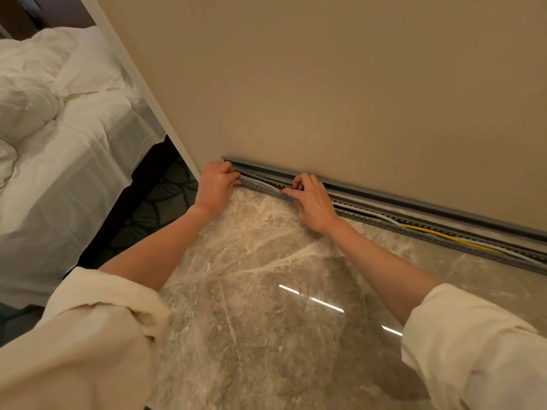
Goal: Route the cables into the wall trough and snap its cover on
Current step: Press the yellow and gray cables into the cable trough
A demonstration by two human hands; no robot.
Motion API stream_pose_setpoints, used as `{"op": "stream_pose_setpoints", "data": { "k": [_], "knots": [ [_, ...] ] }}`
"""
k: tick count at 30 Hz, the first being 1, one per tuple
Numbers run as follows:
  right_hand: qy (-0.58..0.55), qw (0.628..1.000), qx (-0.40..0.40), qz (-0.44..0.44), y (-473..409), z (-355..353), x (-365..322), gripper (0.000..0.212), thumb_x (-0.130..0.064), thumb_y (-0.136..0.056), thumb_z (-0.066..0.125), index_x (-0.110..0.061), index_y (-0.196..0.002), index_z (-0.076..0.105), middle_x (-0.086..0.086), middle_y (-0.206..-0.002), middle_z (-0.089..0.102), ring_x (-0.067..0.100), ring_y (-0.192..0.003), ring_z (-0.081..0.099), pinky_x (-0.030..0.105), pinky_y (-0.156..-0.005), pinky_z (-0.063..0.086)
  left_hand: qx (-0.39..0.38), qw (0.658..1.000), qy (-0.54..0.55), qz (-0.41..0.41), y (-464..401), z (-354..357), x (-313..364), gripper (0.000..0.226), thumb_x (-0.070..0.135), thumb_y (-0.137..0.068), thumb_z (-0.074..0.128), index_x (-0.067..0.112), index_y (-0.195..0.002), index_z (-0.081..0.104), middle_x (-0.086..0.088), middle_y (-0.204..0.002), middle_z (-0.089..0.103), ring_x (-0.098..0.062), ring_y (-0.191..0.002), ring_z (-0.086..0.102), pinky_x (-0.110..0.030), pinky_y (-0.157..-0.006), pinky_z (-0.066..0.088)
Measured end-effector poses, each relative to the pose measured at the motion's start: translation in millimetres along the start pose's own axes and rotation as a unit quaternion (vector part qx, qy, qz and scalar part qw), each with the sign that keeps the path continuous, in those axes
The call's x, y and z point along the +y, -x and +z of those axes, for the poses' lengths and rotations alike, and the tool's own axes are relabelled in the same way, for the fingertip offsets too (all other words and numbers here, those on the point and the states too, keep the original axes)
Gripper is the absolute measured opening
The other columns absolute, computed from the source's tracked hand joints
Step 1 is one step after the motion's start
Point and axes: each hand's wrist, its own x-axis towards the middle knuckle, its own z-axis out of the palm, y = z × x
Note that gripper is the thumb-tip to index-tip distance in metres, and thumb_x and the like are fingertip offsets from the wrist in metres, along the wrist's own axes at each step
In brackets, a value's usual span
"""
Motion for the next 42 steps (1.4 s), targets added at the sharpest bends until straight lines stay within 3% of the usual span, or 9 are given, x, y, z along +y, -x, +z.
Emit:
{"op": "stream_pose_setpoints", "data": {
  "k": [5,11,16,20,28,36,42],
  "knots": [
    [0.018,1.000,-0.008,0.000,0,-1,-1,0.052,0.004,-0.085,0.059,-0.019,-0.131,0.054,0.009,-0.118,0.048,0.026,-0.108,0.042,0.033,-0.086,0.036,-0.022,0.998,-0.045,0.034,0,-5,0,0.014,0.010,-0.082,0.067,0.000,-0.091,0.071,-0.017,-0.078,0.063,-0.035,-0.075,0.060,-0.043,-0.074,0.050],
    [0.063,0.998,-0.015,-0.026,3,-5,-1,0.063,0.010,-0.080,0.057,-0.017,-0.136,0.046,0.011,-0.126,0.045,0.027,-0.113,0.041,0.035,-0.090,0.039,-0.030,0.999,-0.035,-0.012,6,-6,7,0.025,0.015,-0.086,0.062,0.001,-0.106,0.067,-0.018,-0.098,0.067,-0.036,-0.093,0.061,-0.046,-0.088,0.048],
    [0.066,0.996,-0.023,-0.063,18,-14,4,0.078,0.014,-0.078,0.054,-0.012,-0.146,0.026,0.012,-0.139,0.040,0.028,-0.125,0.039,0.037,-0.100,0.039,-0.022,0.999,-0.027,-0.014,19,-9,16,0.028,0.012,-0.084,0.061,0.000,-0.110,0.064,-0.019,-0.115,0.063,-0.037,-0.108,0.058,-0.048,-0.093,0.047],
    [0.070,0.996,0.004,-0.062,44,-30,16,0.074,0.009,-0.079,0.055,-0.012,-0.145,0.029,0.012,-0.140,0.041,0.027,-0.128,0.039,0.038,-0.104,0.038,-0.033,0.999,0.001,0.029,24,-8,38,0.032,0.008,-0.082,0.062,-0.001,-0.112,0.062,-0.021,-0.115,0.063,-0.038,-0.107,0.058,-0.047,-0.091,0.048],
    [0.097,0.988,0.113,0.040,114,-76,68,0.044,0.002,-0.084,0.055,0.002,-0.128,0.049,0.023,-0.115,0.055,0.038,-0.104,0.054,0.046,-0.090,0.048,-0.058,0.989,0.056,0.126,18,-4,110,0.041,0.016,-0.082,0.063,0.000,-0.119,0.059,-0.020,-0.116,0.063,-0.037,-0.107,0.058,-0.045,-0.094,0.047],
    [0.145,0.966,0.120,0.175,216,-110,127,0.042,0.000,-0.085,0.054,0.002,-0.127,0.050,0.023,-0.114,0.055,0.038,-0.103,0.053,0.046,-0.091,0.046,-0.106,0.965,0.079,0.226,7,11,197,0.052,0.028,-0.086,0.059,0.004,-0.131,0.048,-0.017,-0.126,0.057,-0.033,-0.115,0.053,-0.043,-0.099,0.042],
    [0.154,0.947,0.121,0.254,277,-128,153,0.044,-0.004,-0.084,0.057,0.001,-0.127,0.049,0.024,-0.119,0.054,0.039,-0.108,0.052,0.047,-0.095,0.044,-0.125,0.953,0.086,0.262,9,19,255,0.053,0.023,-0.085,0.059,0.005,-0.133,0.046,-0.017,-0.129,0.055,-0.032,-0.118,0.051,-0.044,-0.098,0.042]
  ]
}}
